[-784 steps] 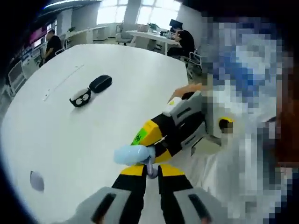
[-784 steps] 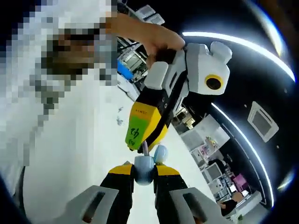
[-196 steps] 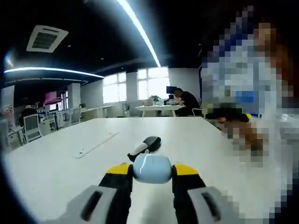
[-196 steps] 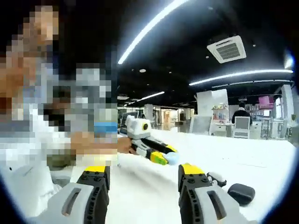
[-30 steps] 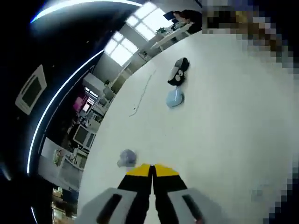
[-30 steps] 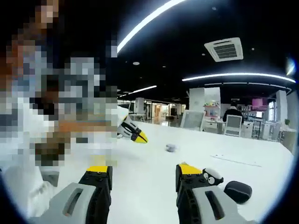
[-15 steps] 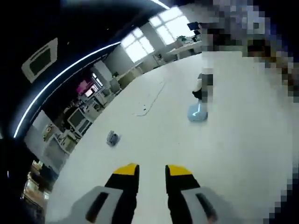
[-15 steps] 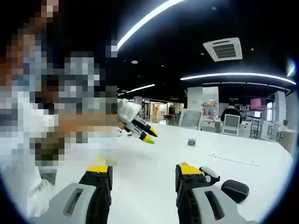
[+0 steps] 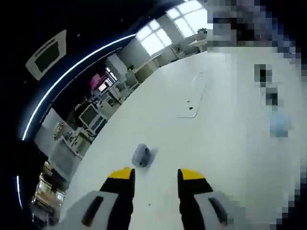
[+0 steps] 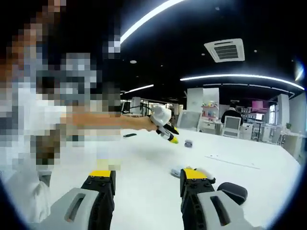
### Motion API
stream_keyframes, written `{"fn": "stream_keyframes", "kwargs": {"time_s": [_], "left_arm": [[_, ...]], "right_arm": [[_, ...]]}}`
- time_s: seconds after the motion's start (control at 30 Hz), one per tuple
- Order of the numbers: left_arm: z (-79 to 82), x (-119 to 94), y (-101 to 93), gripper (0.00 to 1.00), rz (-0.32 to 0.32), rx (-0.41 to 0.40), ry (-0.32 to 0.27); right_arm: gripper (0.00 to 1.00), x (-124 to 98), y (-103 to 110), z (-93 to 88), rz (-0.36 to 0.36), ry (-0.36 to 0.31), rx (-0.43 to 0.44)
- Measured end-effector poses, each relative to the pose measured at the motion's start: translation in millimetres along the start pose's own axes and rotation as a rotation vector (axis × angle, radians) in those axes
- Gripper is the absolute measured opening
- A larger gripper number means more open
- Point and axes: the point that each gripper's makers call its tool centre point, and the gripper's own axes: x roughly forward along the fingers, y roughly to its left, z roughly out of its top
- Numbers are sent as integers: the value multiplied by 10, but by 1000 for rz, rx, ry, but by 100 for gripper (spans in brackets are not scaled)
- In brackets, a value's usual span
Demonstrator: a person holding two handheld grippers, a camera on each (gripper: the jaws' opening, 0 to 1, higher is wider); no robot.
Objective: Pick up the earbuds from the table and place the earbuds into the earbud case
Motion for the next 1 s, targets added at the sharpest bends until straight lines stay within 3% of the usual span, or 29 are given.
{"fn": "stream_keyframes", "kwargs": {"time_s": [0.17, 0.3, 0.57, 0.63, 0.8, 0.87, 0.97, 1.0], "left_arm": [[48, 297, 139, 28, 47, 86, -16], [-70, 473, 289, 27, 82, 49, 12], [-159, 720, 350, 21, 80, 44, 10], [-151, 738, 355, 16, 82, 30, 0], [-104, 732, 349, 14, 84, 22, -20], [-82, 705, 390, 13, 92, -37, -30], [-26, 601, 446, 8, 104, -58, -36], [-17, 576, 430, 5, 85, -112, -41]], "right_arm": [[53, -13, -79, -53, -16, 14, 0], [52, -2, -50, -31, 4, 1, 19], [52, -17, -60, -43, 7, 1, 16], [52, -21, -68, -48, 4, 1, 18], [52, -9, -88, -91, -3, 9, 27], [52, 4, -97, -102, -3, 11, 27], [52, -11, -98, -78, -6, 7, 25], [52, -7, -98, -74, -5, 7, 24]]}}
